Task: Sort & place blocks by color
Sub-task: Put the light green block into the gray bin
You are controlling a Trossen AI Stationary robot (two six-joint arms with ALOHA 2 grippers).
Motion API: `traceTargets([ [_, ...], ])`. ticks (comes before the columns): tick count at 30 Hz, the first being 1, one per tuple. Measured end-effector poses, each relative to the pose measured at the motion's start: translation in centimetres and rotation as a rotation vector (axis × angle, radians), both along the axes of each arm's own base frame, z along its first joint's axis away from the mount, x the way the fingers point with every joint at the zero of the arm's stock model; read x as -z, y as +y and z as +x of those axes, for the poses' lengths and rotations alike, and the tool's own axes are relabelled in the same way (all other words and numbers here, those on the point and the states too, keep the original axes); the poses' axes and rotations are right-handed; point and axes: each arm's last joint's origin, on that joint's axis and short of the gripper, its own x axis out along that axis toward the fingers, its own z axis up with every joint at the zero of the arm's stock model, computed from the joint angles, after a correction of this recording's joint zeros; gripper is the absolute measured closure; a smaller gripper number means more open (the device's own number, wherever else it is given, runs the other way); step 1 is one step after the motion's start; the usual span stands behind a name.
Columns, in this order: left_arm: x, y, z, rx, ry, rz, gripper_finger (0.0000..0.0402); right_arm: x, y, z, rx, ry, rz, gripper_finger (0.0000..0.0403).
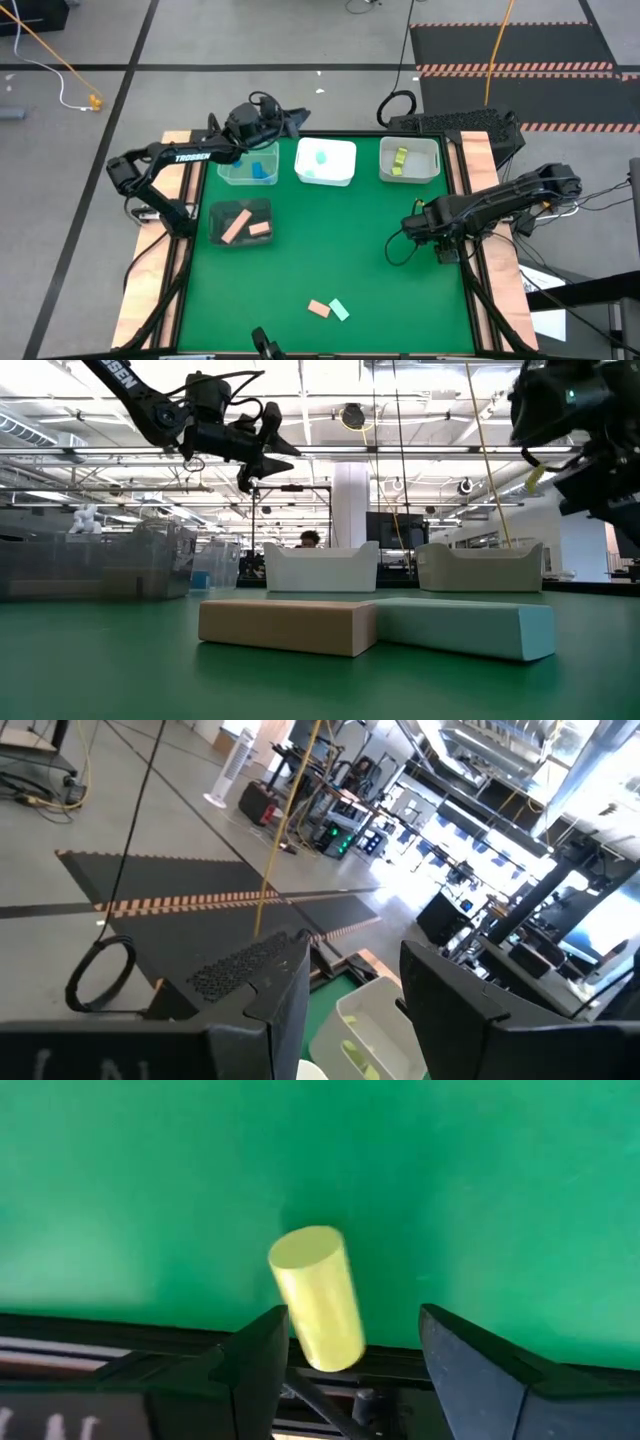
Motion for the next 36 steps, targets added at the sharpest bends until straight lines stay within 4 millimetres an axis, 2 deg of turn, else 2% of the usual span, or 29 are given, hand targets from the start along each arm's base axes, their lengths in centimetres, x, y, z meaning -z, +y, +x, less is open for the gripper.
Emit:
traceTargets([
  [8, 0.0, -0.4, 0.3, 0.014, 0.001, 0.001, 0.0245, 1.8, 0.2, -0.6, 0.012, 0.05, 0.085, 0.0188],
  [15, 0.0, -0.4, 0.3, 0.014, 0.003, 0.002, 0.0245, 2.3, 0.2, -0.2, 0.017, 0.073, 0.063, 0.0188],
  [27, 0.0, -0.4, 0.3, 0.015, 0.016, 0.021, 0.0245, 4.9, 0.4, 0.8, 0.029, 0.232, 0.027, 0.0191],
  [31, 0.0, -0.4, 0.3, 0.015, 0.028, 0.041, 0.0245, 5.1, 0.4, 1.1, 0.028, 0.218, 0.027, 0.0222],
  [36, 0.1, -0.4, 0.3, 0.015, 0.035, 0.047, 0.0245, 5.1, 0.4, 1.1, 0.03, 0.215, 0.026, 0.0292],
])
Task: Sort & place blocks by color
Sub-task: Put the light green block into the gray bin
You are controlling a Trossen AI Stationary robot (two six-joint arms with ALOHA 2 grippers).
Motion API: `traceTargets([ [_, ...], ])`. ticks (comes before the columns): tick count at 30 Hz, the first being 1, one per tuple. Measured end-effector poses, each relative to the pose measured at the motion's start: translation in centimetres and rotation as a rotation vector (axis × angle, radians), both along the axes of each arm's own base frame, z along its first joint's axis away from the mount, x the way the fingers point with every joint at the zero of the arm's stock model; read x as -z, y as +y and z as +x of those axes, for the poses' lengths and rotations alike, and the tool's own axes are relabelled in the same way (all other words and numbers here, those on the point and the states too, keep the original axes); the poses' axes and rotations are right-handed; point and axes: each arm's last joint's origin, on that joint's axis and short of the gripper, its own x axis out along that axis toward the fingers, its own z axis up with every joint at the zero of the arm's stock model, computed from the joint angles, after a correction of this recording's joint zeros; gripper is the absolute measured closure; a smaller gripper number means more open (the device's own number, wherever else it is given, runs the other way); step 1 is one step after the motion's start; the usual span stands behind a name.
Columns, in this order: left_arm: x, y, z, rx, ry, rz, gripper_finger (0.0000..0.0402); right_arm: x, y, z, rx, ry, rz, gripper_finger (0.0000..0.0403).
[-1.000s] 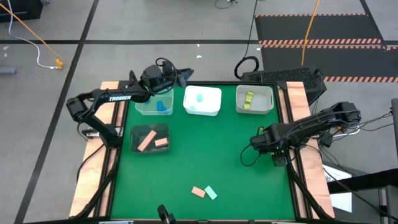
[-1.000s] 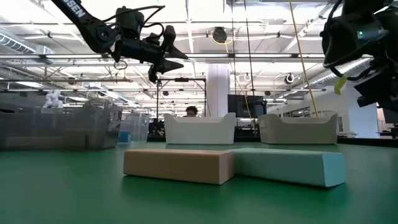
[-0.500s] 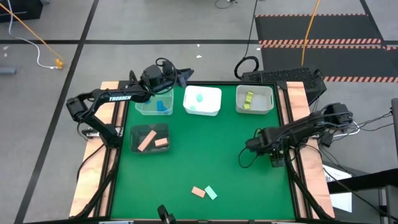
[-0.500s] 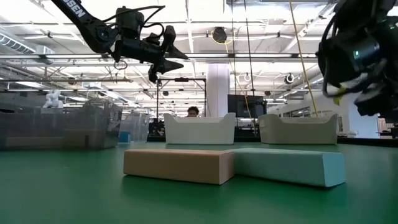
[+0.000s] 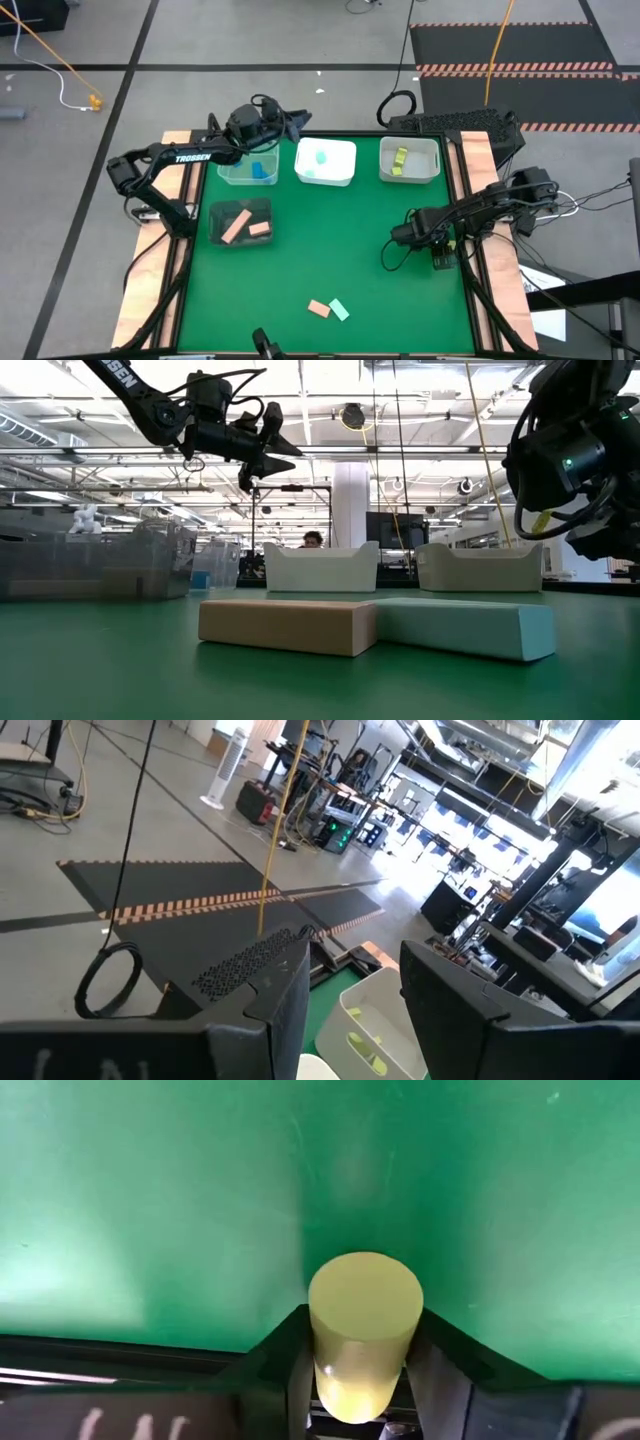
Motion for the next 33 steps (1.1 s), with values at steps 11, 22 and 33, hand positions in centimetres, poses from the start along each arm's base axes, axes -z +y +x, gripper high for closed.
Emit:
traceTargets([
  [11, 0.0, 0.0, 0.0, 0.0, -0.001, 0.0, 0.0245, -0.5, -0.8, 1.0, 0.085, -0.032, -0.003, 0.0292],
  [22, -0.2, 0.0, 0.0, 0.0, -0.016, 0.008, 0.0245, -3.6, -4.5, 5.4, 0.26, -0.372, -0.173, 0.0292],
  [33, -0.3, 0.0, 0.0, 0.001, -0.028, 0.017, 0.0245, -7.5, -10.5, 6.6, 0.702, -0.804, -0.414, 0.0292],
])
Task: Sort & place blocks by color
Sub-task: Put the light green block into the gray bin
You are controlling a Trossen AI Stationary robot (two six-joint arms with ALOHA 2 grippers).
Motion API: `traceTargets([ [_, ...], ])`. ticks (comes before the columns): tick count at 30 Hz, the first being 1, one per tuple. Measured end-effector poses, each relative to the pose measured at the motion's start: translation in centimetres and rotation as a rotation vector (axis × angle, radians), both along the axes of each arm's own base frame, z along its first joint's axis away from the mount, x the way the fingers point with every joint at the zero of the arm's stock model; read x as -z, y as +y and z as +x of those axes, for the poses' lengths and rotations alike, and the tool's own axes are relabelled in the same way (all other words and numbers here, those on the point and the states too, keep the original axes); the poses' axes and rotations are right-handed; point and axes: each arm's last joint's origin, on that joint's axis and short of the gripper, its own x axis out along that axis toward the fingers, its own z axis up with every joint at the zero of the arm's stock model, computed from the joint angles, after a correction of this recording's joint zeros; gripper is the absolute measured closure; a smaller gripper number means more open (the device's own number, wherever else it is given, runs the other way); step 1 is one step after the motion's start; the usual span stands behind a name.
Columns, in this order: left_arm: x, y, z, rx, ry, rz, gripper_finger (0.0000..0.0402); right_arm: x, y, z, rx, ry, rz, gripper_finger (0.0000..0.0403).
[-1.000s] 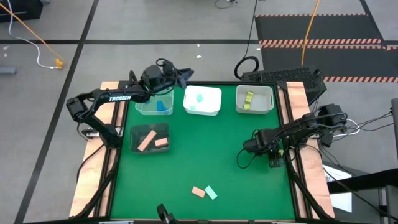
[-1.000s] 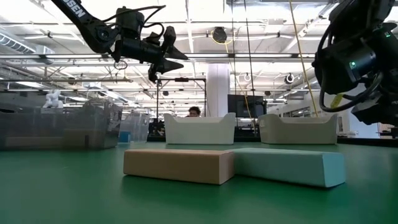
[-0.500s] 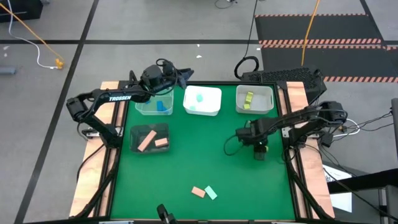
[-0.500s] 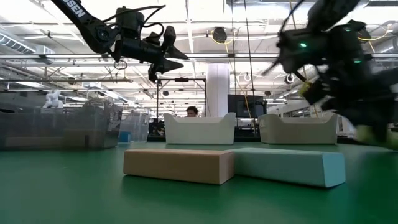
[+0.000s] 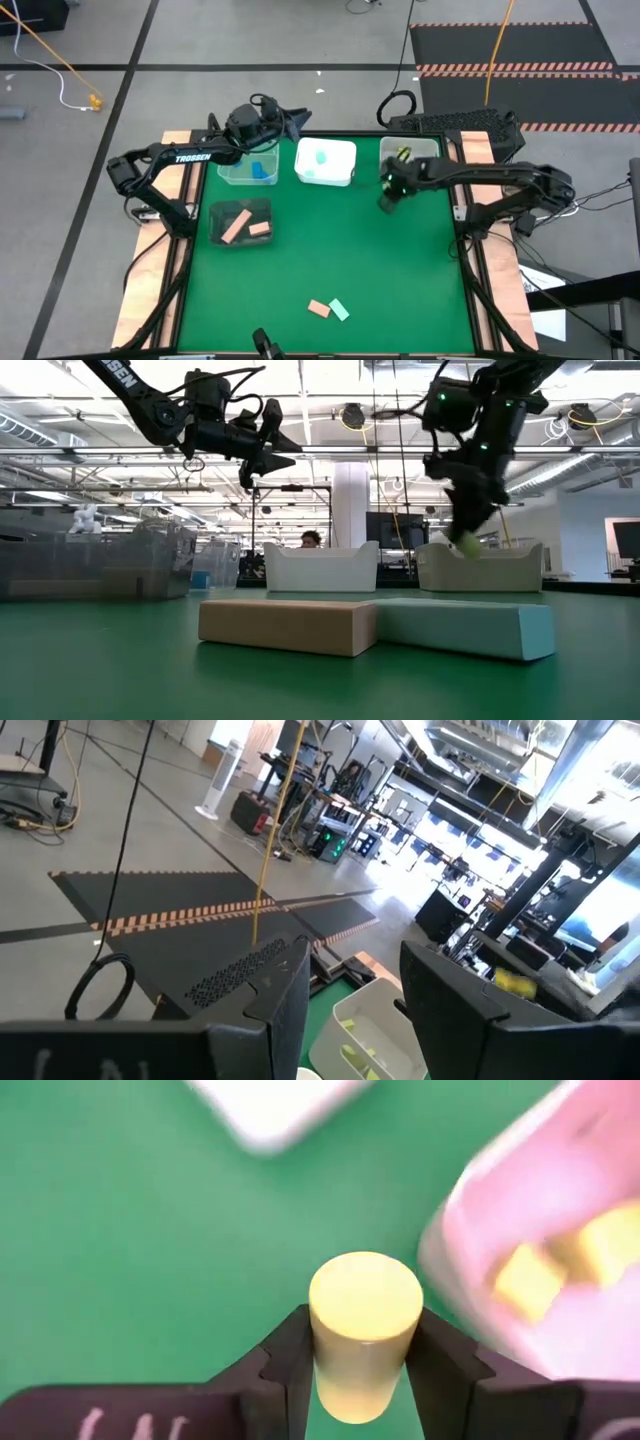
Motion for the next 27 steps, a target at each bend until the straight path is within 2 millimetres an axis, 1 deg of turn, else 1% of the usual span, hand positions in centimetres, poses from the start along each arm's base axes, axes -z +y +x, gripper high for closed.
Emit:
traceTargets([
  [5, 0.0, 0.0, 0.0, 0.0, -0.001, -0.003, 0.0245, -2.3, -2.4, 0.5, 0.177, -0.277, -0.112, 0.0292],
  [8, 0.0, 0.0, 0.0, 0.003, -0.002, -0.006, 0.0245, -3.7, -3.6, 0.7, 0.235, -0.422, -0.185, 0.0292],
  [13, 0.0, 0.0, 0.0, 0.007, -0.024, -0.045, 0.0245, -4.9, -5.2, 0.7, 0.292, -0.554, -0.246, 0.0291],
  [16, 0.0, -0.1, 0.0, 0.009, -0.027, -0.052, 0.0245, -5.0, -6.1, 0.3, 0.327, -0.565, -0.262, 0.0287],
  [24, 0.0, -0.7, 0.5, 0.033, -0.026, -0.054, 0.0245, -4.8, -8.1, -1.2, 0.373, -0.509, -0.311, 0.029],
  [27, 0.0, -1.1, 0.7, 0.045, -0.026, -0.054, 0.0245, -4.3, -8.4, -2.1, 0.411, -0.437, -0.283, 0.0287],
])
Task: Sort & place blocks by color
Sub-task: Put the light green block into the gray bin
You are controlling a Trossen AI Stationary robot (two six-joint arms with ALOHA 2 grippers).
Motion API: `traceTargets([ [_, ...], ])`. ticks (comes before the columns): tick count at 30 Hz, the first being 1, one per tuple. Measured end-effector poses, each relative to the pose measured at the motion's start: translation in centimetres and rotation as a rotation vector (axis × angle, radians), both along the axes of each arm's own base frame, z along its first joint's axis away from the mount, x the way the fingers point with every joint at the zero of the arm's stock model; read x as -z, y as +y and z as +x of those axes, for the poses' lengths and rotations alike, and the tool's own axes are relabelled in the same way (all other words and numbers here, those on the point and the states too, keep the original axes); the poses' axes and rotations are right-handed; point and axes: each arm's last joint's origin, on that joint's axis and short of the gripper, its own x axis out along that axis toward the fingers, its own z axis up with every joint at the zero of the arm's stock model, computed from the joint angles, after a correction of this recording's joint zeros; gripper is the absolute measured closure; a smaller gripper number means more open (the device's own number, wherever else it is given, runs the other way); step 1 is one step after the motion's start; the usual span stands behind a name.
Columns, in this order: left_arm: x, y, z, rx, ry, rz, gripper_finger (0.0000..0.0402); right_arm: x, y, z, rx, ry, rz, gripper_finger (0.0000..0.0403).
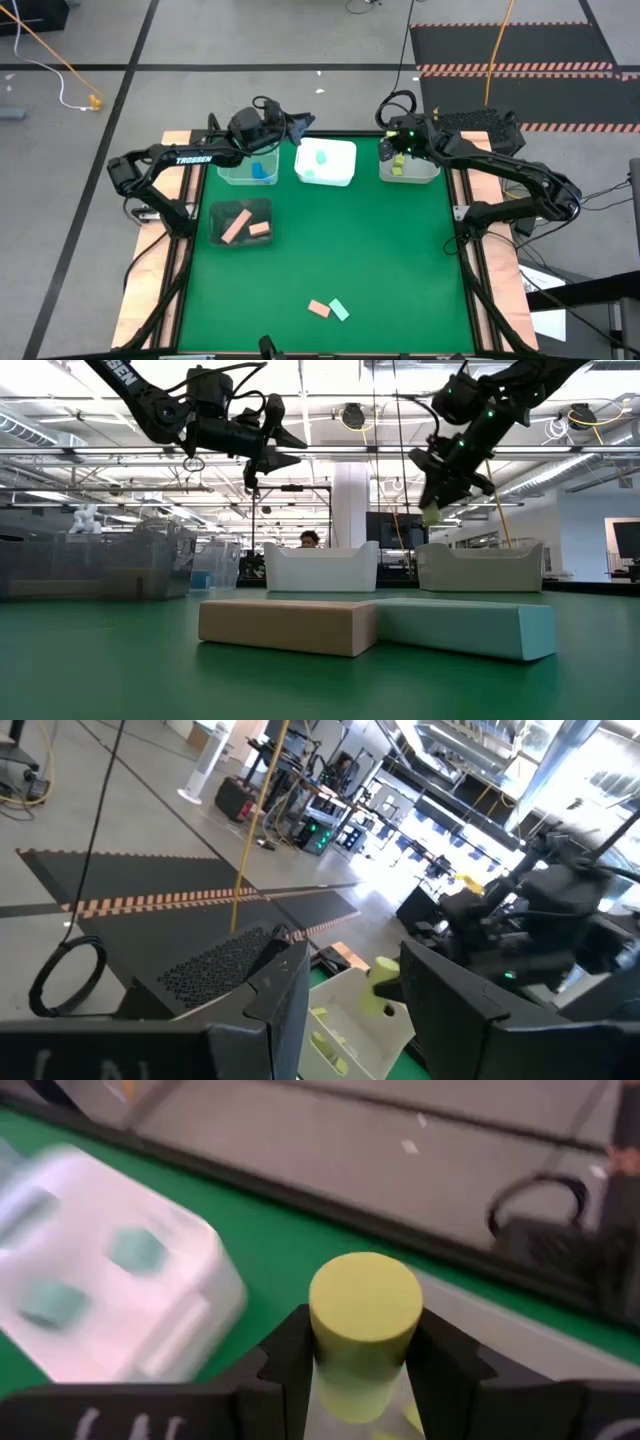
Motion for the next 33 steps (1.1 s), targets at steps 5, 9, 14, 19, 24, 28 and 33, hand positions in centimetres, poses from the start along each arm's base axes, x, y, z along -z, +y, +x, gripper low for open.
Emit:
traceTargets([
  [5, 0.0, -0.6, 0.4, 0.022, -0.009, -0.017, 0.0245, 1.1, 0.0, -1.4, 0.038, 0.119, 0.097, 0.0288],
  [9, 0.0, -1.1, 0.7, 0.041, -0.025, -0.053, 0.0245, 1.5, 0.2, -1.8, 0.041, 0.171, 0.139, 0.0287],
  [14, 0.0, -1.8, 1.1, 0.064, -0.036, -0.076, 0.0245, 1.8, 0.5, -2.2, 0.041, 0.221, 0.177, 0.0287],
  [19, 0.0, -2.7, 1.6, 0.093, -0.035, -0.077, 0.0245, 1.9, 0.6, -2.3, 0.036, 0.239, 0.188, 0.0286],
  [24, 0.0, -3.6, 2.1, 0.125, -0.042, -0.097, 0.0245, 2.0, 0.8, -2.4, 0.03, 0.252, 0.203, 0.0281],
  [28, 0.0, -4.1, 2.3, 0.14, -0.044, -0.103, 0.0245, 2.0, 0.7, -2.3, 0.031, 0.248, 0.198, 0.0267],
  [33, 0.0, -4.9, 2.7, 0.167, -0.05, -0.123, 0.0245, 2.0, 0.8, -2.4, 0.033, 0.248, 0.201, 0.023],
])
